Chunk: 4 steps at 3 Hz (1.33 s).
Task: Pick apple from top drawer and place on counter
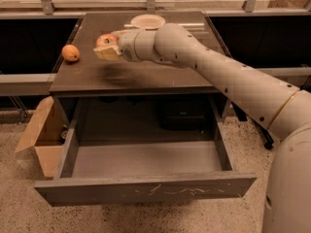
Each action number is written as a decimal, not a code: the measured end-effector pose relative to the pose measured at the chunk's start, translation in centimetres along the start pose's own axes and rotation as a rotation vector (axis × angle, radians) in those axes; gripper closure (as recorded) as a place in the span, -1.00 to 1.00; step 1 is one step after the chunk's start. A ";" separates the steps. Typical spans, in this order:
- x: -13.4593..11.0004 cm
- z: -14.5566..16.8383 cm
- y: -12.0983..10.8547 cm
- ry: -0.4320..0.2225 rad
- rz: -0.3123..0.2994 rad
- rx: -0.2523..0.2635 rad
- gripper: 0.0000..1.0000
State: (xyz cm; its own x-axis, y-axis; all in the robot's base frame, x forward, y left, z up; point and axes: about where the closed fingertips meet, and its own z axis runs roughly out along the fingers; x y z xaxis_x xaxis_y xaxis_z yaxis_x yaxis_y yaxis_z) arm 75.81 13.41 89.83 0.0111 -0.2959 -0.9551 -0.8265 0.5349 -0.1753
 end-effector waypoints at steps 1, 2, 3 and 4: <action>1.7 0.6 -0.7 0.007 0.055 -0.006 0.62; 2.6 0.9 -1.2 0.009 0.081 -0.010 0.00; 2.6 0.9 -1.2 0.009 0.081 -0.010 -0.46; 3.1 0.6 -1.4 0.001 0.091 0.000 -1.00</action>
Offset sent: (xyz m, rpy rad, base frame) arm 0.0231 -0.0163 -0.0321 0.0529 0.0957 -0.0234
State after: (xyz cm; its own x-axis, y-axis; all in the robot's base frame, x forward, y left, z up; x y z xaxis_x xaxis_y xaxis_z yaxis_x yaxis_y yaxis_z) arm 77.33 12.23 86.99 -0.0649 -0.2464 -0.9670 -0.8242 0.5596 -0.0873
